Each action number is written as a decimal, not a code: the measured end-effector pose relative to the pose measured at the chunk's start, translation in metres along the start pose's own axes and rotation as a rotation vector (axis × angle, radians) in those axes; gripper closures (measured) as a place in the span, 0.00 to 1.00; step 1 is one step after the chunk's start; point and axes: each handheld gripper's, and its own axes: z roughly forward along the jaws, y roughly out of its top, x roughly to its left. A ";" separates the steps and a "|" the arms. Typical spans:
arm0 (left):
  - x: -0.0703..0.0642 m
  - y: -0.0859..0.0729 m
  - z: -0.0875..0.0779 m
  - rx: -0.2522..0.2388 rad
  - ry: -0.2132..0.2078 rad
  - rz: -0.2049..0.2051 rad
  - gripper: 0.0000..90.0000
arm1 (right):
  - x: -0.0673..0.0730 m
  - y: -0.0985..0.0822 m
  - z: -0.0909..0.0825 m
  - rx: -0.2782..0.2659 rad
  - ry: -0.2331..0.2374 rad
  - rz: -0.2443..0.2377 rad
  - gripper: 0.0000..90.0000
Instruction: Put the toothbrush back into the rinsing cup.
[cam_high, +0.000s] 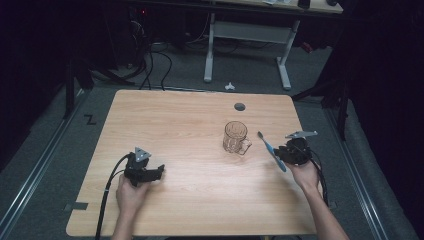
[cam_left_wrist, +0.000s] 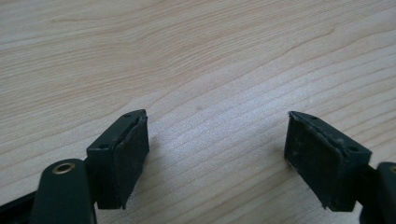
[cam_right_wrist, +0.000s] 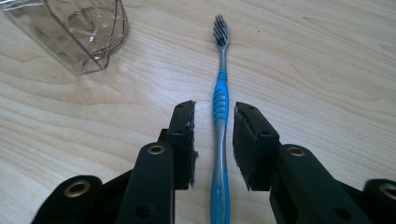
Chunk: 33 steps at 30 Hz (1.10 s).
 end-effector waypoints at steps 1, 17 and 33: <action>0.000 0.000 0.000 0.000 0.000 0.000 0.25 | 0.000 0.002 0.001 -0.002 -0.005 0.001 0.77; 0.000 0.000 0.000 0.000 0.000 -0.001 0.25 | -0.006 0.028 0.012 0.121 -0.004 -0.027 0.77; 0.000 0.000 0.000 0.001 0.000 0.001 0.25 | -0.004 0.052 0.048 0.294 -0.018 -0.045 0.74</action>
